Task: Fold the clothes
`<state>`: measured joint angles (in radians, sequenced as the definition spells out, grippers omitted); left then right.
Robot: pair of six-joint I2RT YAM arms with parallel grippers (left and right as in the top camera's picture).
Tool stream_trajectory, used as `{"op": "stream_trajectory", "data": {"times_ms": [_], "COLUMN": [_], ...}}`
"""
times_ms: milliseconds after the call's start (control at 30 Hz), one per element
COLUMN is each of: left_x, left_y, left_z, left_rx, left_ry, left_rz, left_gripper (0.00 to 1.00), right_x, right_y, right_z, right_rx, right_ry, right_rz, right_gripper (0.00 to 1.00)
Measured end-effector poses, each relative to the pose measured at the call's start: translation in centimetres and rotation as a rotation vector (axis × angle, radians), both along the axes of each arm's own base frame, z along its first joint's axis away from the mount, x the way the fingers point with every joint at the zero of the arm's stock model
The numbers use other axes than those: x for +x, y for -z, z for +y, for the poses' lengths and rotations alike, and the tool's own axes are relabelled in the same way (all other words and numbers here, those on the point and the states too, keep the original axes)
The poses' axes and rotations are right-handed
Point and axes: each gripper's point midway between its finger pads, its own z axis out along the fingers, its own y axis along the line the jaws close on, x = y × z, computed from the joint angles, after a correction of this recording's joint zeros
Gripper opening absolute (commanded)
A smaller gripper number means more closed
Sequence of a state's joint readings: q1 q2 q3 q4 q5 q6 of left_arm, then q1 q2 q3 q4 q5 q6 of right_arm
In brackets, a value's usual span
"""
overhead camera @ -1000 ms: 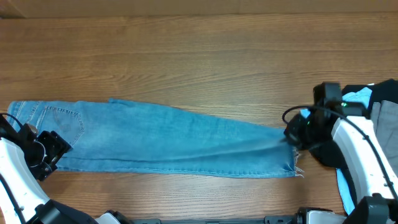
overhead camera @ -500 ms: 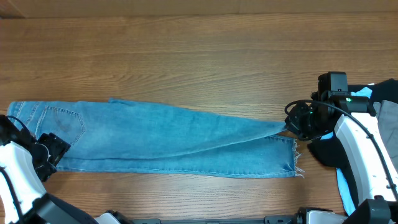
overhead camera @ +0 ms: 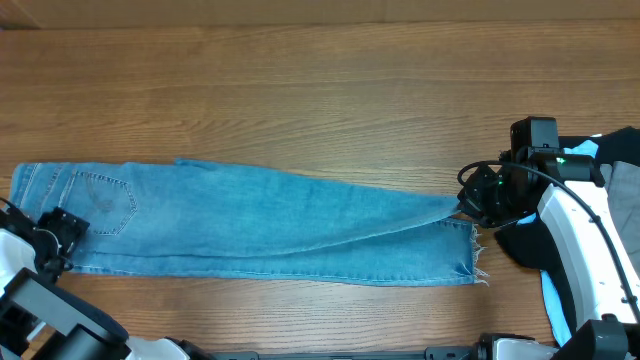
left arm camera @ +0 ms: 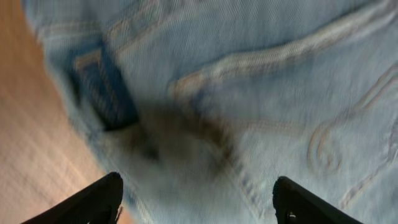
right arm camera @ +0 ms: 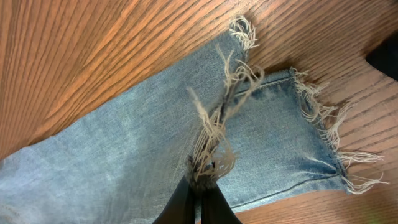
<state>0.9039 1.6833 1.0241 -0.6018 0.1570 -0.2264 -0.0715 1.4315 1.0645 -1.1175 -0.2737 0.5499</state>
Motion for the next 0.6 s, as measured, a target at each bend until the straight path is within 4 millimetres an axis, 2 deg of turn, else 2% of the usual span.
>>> {"op": "stream_trajectory", "data": {"times_ms": [167, 233, 367, 467, 600], "left_x": [0.6, 0.6, 0.8, 0.9, 1.0], "left_y": [1.0, 1.7, 3.1, 3.2, 3.2], "left_z": [1.0, 1.2, 1.7, 1.9, 1.9], "left_rx": [0.027, 0.026, 0.028, 0.037, 0.038], "left_ry": [0.012, 0.013, 0.020, 0.028, 0.037], "left_rz": [-0.005, 0.008, 0.021, 0.019, 0.013], "left_gripper": [0.72, 0.65, 0.36, 0.29, 0.07], "right_x": [0.0, 0.0, 0.0, 0.0, 0.0], "right_y": [0.0, 0.0, 0.0, 0.0, 0.0], "right_z": [0.0, 0.0, 0.0, 0.0, 0.0], "right_rx": [0.000, 0.000, 0.000, 0.000, 0.000], "right_ry": [0.000, 0.000, 0.000, 0.000, 0.000], "right_rz": [0.000, 0.000, 0.000, 0.001, 0.001], "right_gripper": [0.04, 0.04, 0.04, 0.04, 0.04]}}
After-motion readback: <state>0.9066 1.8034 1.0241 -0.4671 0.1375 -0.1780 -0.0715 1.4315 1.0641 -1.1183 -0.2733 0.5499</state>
